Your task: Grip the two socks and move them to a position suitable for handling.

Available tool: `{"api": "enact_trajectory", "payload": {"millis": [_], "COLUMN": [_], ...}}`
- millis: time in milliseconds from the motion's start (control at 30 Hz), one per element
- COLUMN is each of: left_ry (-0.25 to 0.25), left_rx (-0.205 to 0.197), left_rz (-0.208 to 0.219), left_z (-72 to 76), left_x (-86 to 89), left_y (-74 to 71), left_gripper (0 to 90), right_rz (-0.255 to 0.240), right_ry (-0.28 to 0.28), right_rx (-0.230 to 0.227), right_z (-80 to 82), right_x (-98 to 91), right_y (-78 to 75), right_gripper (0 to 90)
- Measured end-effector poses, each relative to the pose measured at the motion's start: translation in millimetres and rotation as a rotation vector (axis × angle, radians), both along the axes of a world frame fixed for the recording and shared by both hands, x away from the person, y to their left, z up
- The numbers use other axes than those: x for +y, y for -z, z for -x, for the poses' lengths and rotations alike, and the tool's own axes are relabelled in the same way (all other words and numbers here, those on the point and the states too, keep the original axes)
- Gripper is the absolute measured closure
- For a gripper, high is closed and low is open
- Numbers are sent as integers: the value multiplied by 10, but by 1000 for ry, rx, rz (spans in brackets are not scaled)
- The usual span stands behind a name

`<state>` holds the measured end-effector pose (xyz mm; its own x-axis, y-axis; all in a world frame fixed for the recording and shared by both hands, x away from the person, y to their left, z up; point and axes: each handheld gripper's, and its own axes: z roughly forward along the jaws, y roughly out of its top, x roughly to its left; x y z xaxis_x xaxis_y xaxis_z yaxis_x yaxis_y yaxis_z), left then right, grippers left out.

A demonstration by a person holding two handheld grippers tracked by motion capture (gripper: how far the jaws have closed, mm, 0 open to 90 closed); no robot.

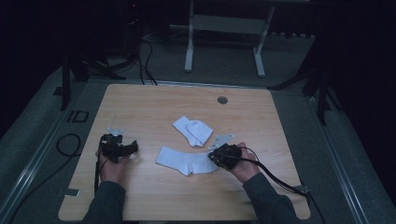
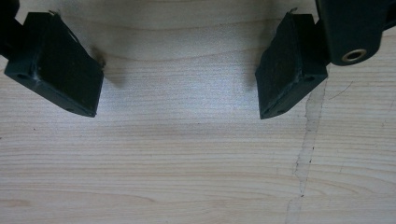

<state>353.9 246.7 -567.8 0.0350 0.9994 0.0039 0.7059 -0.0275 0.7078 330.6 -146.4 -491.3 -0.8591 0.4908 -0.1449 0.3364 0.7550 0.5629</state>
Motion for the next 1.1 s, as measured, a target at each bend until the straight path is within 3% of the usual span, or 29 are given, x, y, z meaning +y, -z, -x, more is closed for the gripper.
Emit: {"api": "enact_trajectory", "payload": {"millis": [100, 133, 333, 733, 867, 1100], "left_ry": [0, 0, 0, 0, 0, 0], "left_rx": [0, 0, 0, -1, 0, 0], "left_rz": [0, 0, 0, 1, 0, 1], "left_z": [0, 0, 0, 0, 0, 0], "left_x": [0, 0, 0, 0, 0, 0], "left_y": [0, 0, 0, 1, 0, 0], "left_gripper": [151, 150, 150, 150, 150, 150], "right_rz": [9, -5, -26, -9, -20, 16], "right_ry": [33, 70, 96, 33, 21, 4], "right_rx": [-8, -20, -59, -81, -80, -66], "right_z": [-11, -20, -81, -230, -366, -619], "right_x": [-115, -219, -303, 19, 137, 389], "right_y": [33, 8, -147, -117, -116, -8], "right_gripper": [766, 716, 689, 694, 768, 844]}}
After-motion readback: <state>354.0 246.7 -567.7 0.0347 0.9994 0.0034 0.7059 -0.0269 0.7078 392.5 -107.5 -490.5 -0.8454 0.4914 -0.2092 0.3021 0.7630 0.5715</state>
